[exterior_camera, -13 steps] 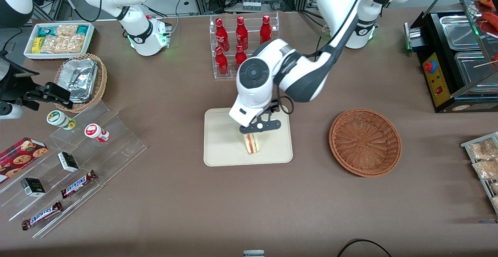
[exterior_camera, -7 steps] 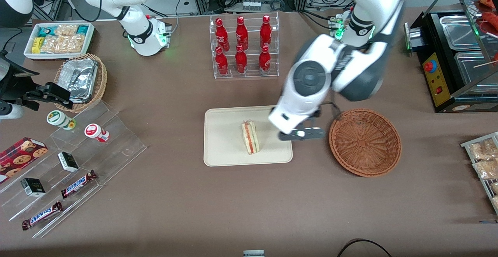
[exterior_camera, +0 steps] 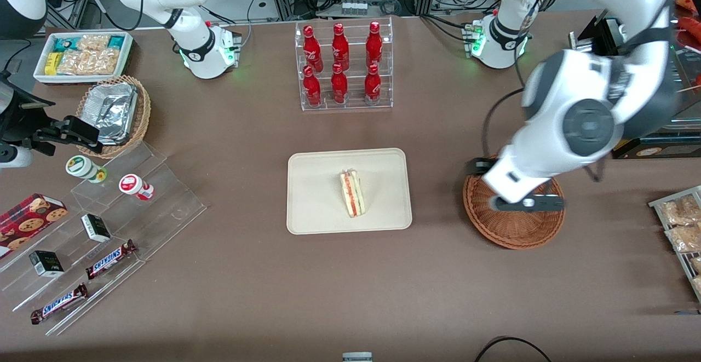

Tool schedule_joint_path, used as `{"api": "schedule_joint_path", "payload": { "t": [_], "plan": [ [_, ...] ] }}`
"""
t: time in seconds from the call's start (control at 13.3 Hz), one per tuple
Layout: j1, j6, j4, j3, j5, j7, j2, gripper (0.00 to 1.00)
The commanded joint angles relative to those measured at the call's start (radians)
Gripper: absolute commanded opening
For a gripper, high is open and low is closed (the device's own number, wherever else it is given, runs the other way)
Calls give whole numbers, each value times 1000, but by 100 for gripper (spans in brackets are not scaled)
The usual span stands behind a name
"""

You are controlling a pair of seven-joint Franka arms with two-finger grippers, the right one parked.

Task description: Place sandwich from basket to tray

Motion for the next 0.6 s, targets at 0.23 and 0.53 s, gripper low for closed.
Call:
{"api": "schedule_joint_path", "payload": {
  "t": [0.23, 0.53],
  "plan": [
    [147, -54, -146, -12, 6, 214, -192, 100],
    [190, -131, -141, -10, 7, 277, -258, 100]
  ]
}}
